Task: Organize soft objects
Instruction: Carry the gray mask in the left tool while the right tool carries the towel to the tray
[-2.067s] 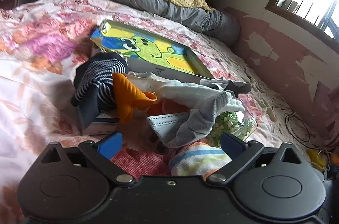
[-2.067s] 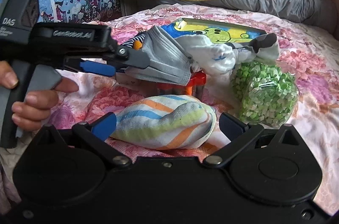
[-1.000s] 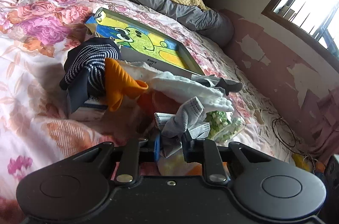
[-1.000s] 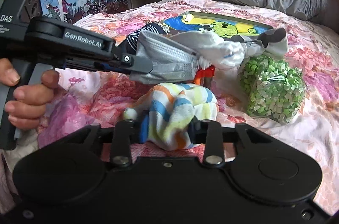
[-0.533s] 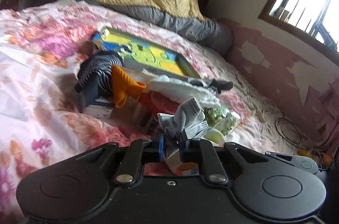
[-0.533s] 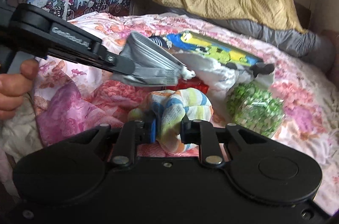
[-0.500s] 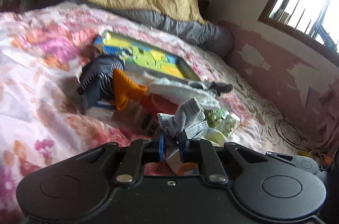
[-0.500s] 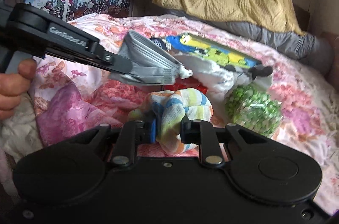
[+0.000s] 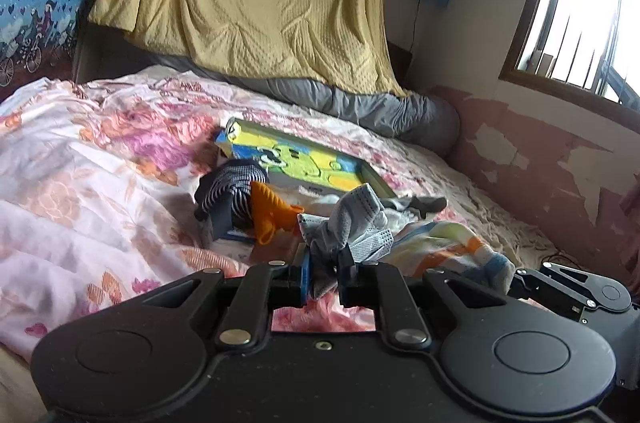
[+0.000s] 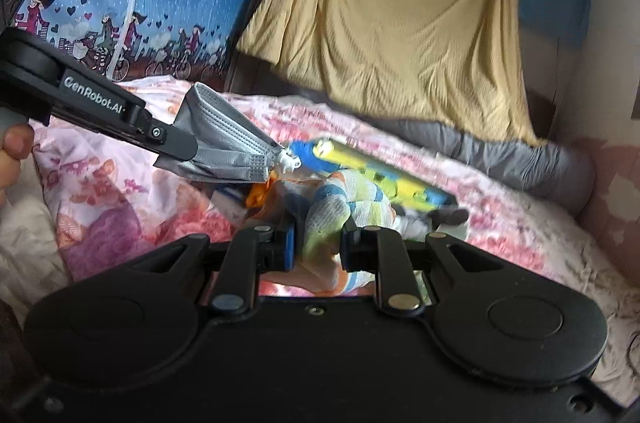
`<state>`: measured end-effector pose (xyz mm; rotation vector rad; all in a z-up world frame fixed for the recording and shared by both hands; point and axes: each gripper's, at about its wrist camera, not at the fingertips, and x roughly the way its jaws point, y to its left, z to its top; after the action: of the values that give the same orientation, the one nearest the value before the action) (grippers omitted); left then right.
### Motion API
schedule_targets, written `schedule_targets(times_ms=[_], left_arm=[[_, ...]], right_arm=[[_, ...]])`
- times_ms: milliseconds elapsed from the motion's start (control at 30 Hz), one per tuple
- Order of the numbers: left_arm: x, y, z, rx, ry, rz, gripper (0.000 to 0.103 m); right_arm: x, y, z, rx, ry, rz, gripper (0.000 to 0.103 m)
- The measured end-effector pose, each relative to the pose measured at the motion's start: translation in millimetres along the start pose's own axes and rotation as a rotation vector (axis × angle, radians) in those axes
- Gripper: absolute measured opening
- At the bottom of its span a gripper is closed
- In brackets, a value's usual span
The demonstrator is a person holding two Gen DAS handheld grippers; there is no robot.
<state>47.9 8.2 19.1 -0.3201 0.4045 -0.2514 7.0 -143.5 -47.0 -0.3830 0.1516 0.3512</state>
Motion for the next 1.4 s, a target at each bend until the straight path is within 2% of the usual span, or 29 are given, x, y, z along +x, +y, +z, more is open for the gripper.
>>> schedule_targets(times_ms=[133, 367, 567, 733, 867, 1033, 1400], left_arm=[[0.6, -3.7, 10.2, 0.011, -0.028, 0.006, 0.014], [23.4, -5.8, 36.5, 0.021, -0.042, 0.013, 0.014], [60.8, -8.6, 65.1, 0.019, -0.048, 0.029, 0.014], [99.1, -15.3, 86.9, 0.044, -0.046, 0.051, 0.014], [139.0, -21.6, 102.4, 0.046, -0.025, 0.060, 0.014], [194.2, -30.4, 118.2, 0.054, 0.012, 0.082, 0.014], [296.2, -43.8, 140.7, 0.036, 0.135, 0.115, 0.014]], right_arm=[[-1.5, -2.5, 6.1, -0.034, -0.041, -0.026, 0.014], [25.5, -21.4, 25.4, -0.084, -0.085, -0.045, 0.014], [65.2, -61.4, 43.7, -0.084, -0.108, -0.067, 0.014], [118.0, -100.9, 60.2, -0.051, -0.123, -0.078, 0.014], [160.0, -136.8, 68.9, -0.007, -0.099, -0.081, 0.014], [201.7, -173.6, 64.5, 0.044, -0.035, -0.057, 0.014], [298.1, -244.6, 8.1, 0.164, 0.089, -0.022, 0.014]])
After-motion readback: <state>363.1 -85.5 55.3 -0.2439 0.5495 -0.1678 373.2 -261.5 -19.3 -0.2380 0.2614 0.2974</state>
